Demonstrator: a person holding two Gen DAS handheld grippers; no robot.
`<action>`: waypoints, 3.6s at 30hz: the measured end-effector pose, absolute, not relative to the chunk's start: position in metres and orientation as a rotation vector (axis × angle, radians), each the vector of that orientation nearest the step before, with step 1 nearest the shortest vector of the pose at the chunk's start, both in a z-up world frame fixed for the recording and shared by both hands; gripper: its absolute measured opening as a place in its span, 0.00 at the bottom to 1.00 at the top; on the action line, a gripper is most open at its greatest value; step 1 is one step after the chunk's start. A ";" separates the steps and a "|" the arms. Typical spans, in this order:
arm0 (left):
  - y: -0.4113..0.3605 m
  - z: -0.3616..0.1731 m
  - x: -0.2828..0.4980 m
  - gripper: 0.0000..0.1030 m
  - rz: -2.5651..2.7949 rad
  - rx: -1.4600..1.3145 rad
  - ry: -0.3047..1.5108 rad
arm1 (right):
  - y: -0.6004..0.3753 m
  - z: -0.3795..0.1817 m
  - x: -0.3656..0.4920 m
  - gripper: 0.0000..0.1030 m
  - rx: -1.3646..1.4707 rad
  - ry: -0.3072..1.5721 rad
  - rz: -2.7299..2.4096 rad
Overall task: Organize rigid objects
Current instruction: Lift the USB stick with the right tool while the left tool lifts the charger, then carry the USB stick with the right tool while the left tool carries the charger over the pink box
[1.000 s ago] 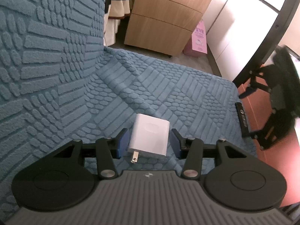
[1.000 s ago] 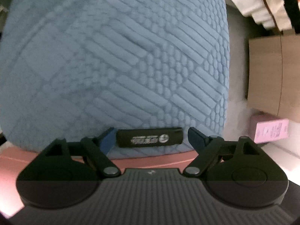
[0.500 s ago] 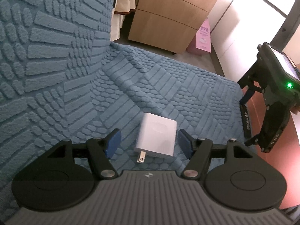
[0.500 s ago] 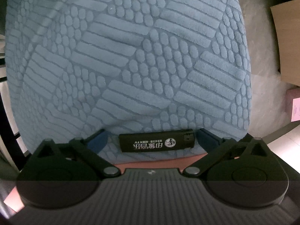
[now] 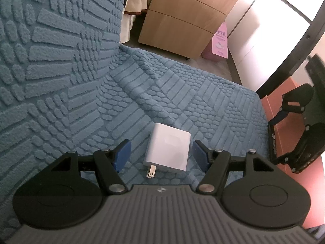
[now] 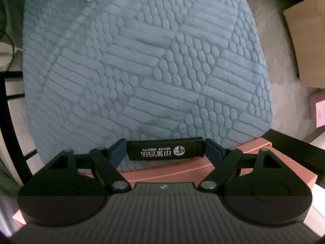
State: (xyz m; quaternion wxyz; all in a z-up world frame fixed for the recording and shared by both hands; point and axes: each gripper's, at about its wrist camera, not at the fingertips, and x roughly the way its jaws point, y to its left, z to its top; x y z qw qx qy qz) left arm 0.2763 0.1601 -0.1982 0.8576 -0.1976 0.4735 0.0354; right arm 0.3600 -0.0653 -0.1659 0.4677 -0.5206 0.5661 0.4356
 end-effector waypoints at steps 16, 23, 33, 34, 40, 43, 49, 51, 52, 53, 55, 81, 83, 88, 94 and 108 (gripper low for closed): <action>0.143 -0.210 0.286 0.75 0.053 -0.313 1.015 | -0.057 -0.126 0.280 0.82 -0.771 1.134 0.975; 0.139 -0.219 0.291 0.75 0.064 -0.280 1.035 | -0.063 -0.147 0.265 0.82 -0.554 1.191 0.825; 0.133 -0.222 0.294 0.60 0.088 -0.262 1.032 | -0.083 -0.151 0.235 0.82 -0.299 1.156 0.623; 0.133 -0.221 0.293 0.58 0.078 -0.270 1.032 | -0.085 -0.152 0.232 0.82 -0.280 1.149 0.610; 0.132 -0.218 0.288 0.57 0.087 -0.272 1.037 | -0.089 -0.150 0.220 0.82 -0.244 1.121 0.565; 0.131 -0.214 0.281 0.57 0.083 -0.274 1.035 | -0.088 -0.143 0.215 0.82 -0.258 1.087 0.560; 0.127 -0.194 0.267 0.57 0.060 -0.318 1.000 | -0.096 -0.117 0.208 0.82 -0.208 1.036 0.553; 0.123 -0.185 0.261 0.57 0.057 -0.322 0.987 | -0.099 -0.107 0.205 0.82 -0.204 1.013 0.544; 0.121 -0.180 0.258 0.57 0.051 -0.328 0.979 | -0.102 -0.101 0.204 0.82 -0.196 1.001 0.540; 0.119 -0.175 0.255 0.57 0.047 -0.330 0.973 | -0.105 -0.094 0.203 0.82 -0.187 0.989 0.536; 0.114 -0.163 0.248 0.57 0.046 -0.336 0.958 | -0.110 -0.083 0.202 0.82 -0.175 0.965 0.527; -0.015 0.005 0.247 0.57 -0.200 -0.341 0.776 | -0.225 0.057 0.196 0.82 -0.063 0.707 0.306; -0.030 0.009 0.251 0.57 -0.223 -0.329 0.771 | -0.239 0.058 0.195 0.82 -0.059 0.698 0.278; -0.068 0.004 0.261 0.57 -0.269 -0.325 0.787 | -0.277 0.049 0.193 0.82 -0.022 0.715 0.214; -0.115 -0.016 0.271 0.57 -0.310 -0.288 0.834 | -0.313 0.030 0.192 0.82 -0.019 0.750 0.159; -0.181 -0.076 0.290 0.57 -0.328 -0.271 0.970 | -0.369 -0.036 0.202 0.82 0.034 0.899 0.092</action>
